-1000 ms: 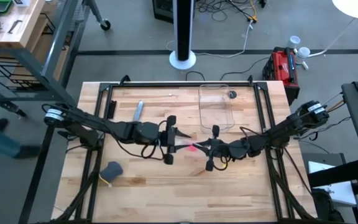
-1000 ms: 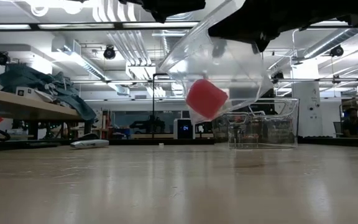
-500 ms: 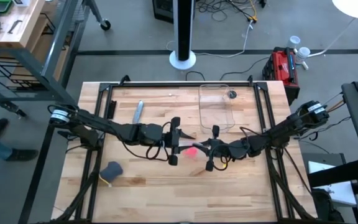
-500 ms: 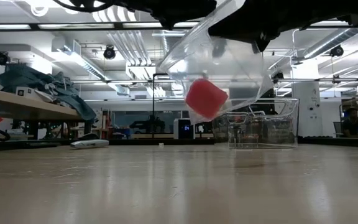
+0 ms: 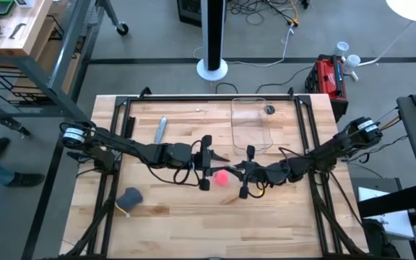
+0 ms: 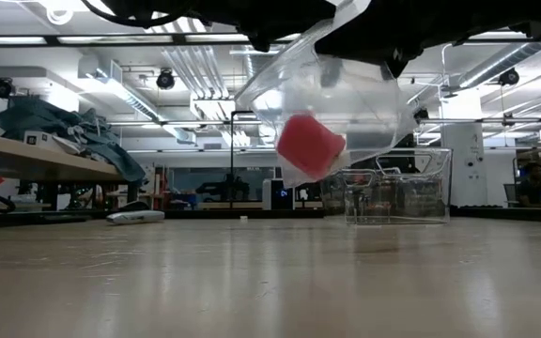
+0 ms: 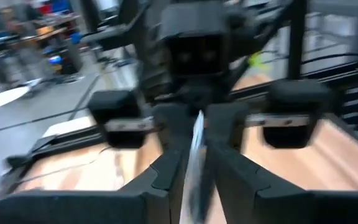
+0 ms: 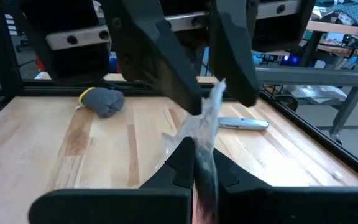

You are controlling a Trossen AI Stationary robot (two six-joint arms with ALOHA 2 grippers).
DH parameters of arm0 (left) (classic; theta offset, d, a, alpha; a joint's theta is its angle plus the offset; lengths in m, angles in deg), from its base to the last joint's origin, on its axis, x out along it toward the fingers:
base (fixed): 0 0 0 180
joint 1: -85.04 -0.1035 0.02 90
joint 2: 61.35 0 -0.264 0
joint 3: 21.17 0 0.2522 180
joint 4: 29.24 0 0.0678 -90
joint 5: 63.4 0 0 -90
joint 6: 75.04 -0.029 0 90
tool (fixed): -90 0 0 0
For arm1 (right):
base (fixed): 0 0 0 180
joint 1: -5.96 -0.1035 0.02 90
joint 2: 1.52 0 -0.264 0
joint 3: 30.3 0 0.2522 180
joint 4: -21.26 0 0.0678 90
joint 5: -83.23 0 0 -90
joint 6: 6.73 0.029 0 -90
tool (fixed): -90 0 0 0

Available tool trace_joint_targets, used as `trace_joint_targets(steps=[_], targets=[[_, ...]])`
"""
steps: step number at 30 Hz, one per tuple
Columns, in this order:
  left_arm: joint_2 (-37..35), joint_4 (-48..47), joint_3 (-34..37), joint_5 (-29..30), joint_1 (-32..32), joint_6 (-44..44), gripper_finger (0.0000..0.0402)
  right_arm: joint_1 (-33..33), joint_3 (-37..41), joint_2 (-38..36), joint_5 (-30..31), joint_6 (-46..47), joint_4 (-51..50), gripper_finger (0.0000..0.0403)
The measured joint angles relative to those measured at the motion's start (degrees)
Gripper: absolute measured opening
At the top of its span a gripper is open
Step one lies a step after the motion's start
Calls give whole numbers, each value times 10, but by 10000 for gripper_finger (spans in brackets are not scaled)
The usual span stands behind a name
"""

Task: Roll bandage
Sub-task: Close the transparent zip bag

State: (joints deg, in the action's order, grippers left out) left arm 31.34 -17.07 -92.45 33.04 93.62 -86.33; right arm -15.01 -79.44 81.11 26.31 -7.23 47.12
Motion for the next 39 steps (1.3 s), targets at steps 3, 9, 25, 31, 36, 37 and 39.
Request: trace_joint_targets(steps=[3,9,25,31,36,37,39], targets=[[0,1,0,-55,-4,-2,61,0,0,0,0,0,0,0],[5,-1,0,-76,-12,-1,11,0,0,0,0,1,0,0],[4,-14,0,-70,-11,-12,9,0,0,0,-1,-10,0,0],[-2,-10,0,-70,-11,-11,7,-9,0,0,-7,-63,4,0],[-14,-10,0,-70,-11,-2,15,-18,0,0,-14,-99,31,0],[-17,-11,0,-70,-11,-2,15,-18,0,0,-16,-101,30,0],[-26,-8,0,-70,-10,7,14,-21,0,0,-16,-105,30,0]])
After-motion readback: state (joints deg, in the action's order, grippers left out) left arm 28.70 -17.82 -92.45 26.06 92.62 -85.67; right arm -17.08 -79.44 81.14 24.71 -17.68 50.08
